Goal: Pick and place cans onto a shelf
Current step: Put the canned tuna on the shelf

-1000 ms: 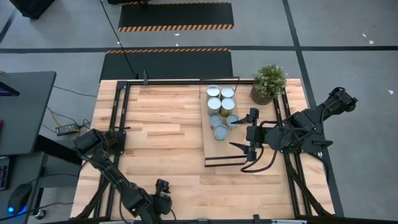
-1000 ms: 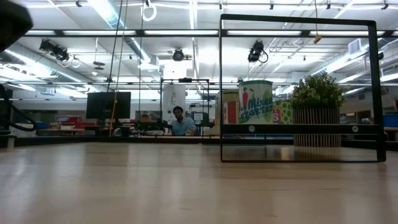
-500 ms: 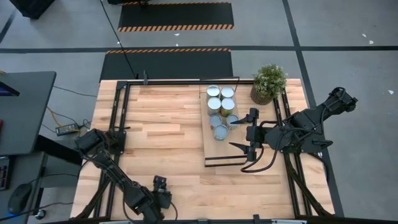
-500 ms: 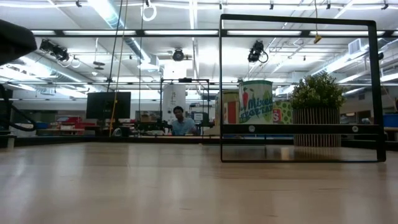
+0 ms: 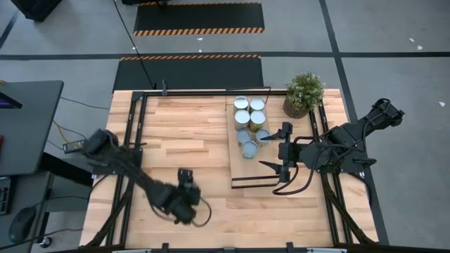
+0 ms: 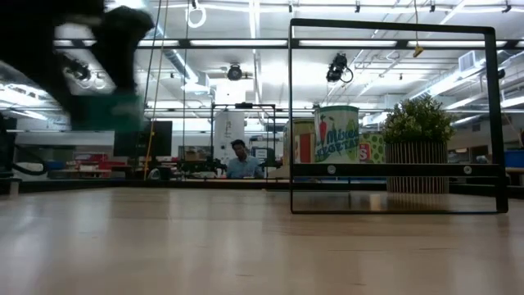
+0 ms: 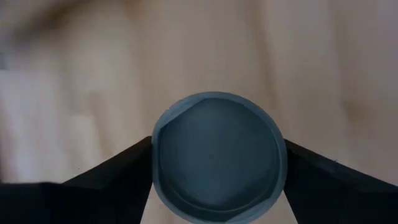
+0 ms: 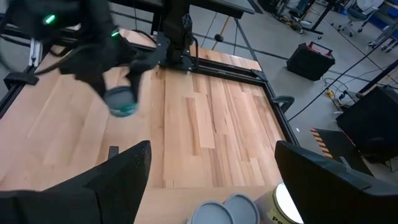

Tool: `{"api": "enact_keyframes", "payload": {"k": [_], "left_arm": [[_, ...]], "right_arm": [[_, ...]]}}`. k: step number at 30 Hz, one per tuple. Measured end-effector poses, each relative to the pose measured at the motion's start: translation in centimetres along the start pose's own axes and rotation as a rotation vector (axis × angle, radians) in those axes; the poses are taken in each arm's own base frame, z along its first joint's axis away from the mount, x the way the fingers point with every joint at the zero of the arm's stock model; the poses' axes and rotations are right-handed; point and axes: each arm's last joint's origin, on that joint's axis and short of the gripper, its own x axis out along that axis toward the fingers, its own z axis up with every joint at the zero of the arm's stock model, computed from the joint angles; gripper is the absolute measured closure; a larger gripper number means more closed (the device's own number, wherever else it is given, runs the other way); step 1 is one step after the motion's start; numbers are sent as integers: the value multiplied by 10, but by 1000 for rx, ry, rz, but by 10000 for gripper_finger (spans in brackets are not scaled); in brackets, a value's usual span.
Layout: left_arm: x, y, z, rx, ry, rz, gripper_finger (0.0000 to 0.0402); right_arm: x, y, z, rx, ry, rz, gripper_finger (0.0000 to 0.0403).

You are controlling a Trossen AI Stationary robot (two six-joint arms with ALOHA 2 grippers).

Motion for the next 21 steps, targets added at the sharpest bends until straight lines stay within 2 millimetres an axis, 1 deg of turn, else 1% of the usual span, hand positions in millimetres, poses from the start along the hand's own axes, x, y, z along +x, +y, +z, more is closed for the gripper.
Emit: {"api": "enact_keyframes", "payload": {"k": [2,4,7,13,17,19,21], "left_arm": [[-10,25,4,-13,-49,32,96],[-15,47,8,-28,-87,55,95],[-14,77,17,-59,-133,53,95],[7,128,33,-93,-192,-58,95],[20,162,41,-160,-284,-165,95],[24,174,45,-186,-333,-197,95],[31,181,49,-206,-370,-221,95]], "right_arm": [[0,0,1,2,-4,1,53],[0,0,1,-1,-6,2,53],[0,0,1,-8,-9,6,53],[0,0,2,-9,-17,8,53],[0,0,2,-10,-16,8,53],[0,0,2,-11,-16,9,53],[0,0,2,-12,-16,9,53]]}}
